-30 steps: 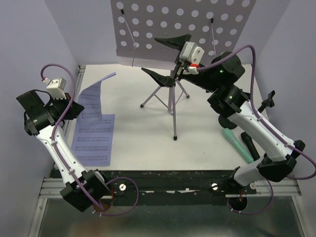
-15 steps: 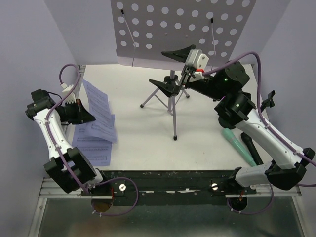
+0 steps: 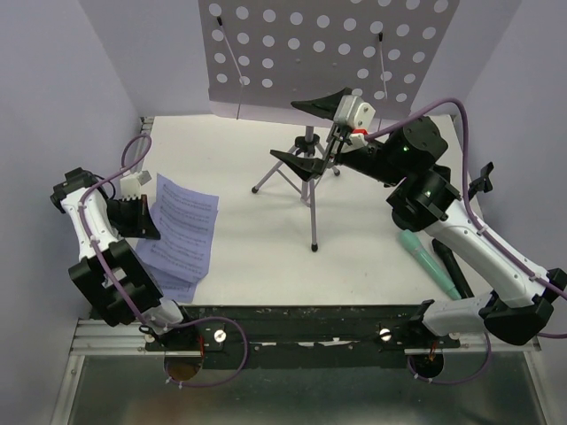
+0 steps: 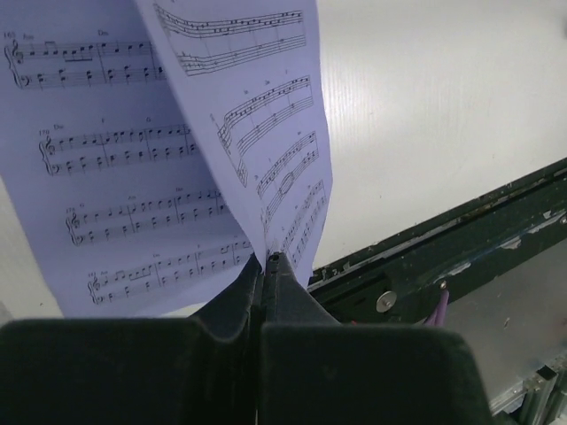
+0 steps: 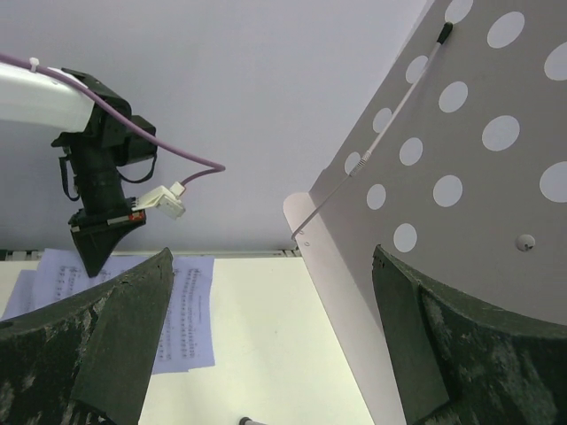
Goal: Pack up the instrument practice props
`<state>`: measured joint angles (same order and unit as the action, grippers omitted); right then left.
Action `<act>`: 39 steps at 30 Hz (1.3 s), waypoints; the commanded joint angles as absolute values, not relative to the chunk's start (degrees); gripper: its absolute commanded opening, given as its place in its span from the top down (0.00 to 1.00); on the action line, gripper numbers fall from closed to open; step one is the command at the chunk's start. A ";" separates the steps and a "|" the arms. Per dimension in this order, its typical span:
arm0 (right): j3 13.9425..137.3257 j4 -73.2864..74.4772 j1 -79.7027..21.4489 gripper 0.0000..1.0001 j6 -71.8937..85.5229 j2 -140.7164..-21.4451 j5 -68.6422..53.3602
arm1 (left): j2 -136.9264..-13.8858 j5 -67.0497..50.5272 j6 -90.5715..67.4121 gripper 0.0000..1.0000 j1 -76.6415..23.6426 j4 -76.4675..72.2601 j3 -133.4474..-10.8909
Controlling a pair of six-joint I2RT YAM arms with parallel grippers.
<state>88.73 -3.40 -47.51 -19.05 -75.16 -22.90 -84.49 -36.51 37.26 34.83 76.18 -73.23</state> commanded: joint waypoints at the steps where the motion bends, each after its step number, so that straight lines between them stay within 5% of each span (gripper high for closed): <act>1: 88.15 -3.69 -47.20 0.00 -18.02 -74.18 -21.80 | -84.72 -30.85 36.57 1.00 35.68 86.40 -73.39; 17: 87.89 -3.69 -46.58 0.00 -16.44 -74.79 -21.88 | -89.47 -15.65 38.67 1.00 37.00 79.38 -73.65; 39: 88.68 -2.20 -46.41 0.00 -16.17 -75.06 -21.97 | -104.93 -17.13 30.32 1.00 37.00 69.17 -78.66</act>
<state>88.16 -3.33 -46.76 -16.91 -75.13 -22.79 -102.35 -14.70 33.69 36.69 68.47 -75.46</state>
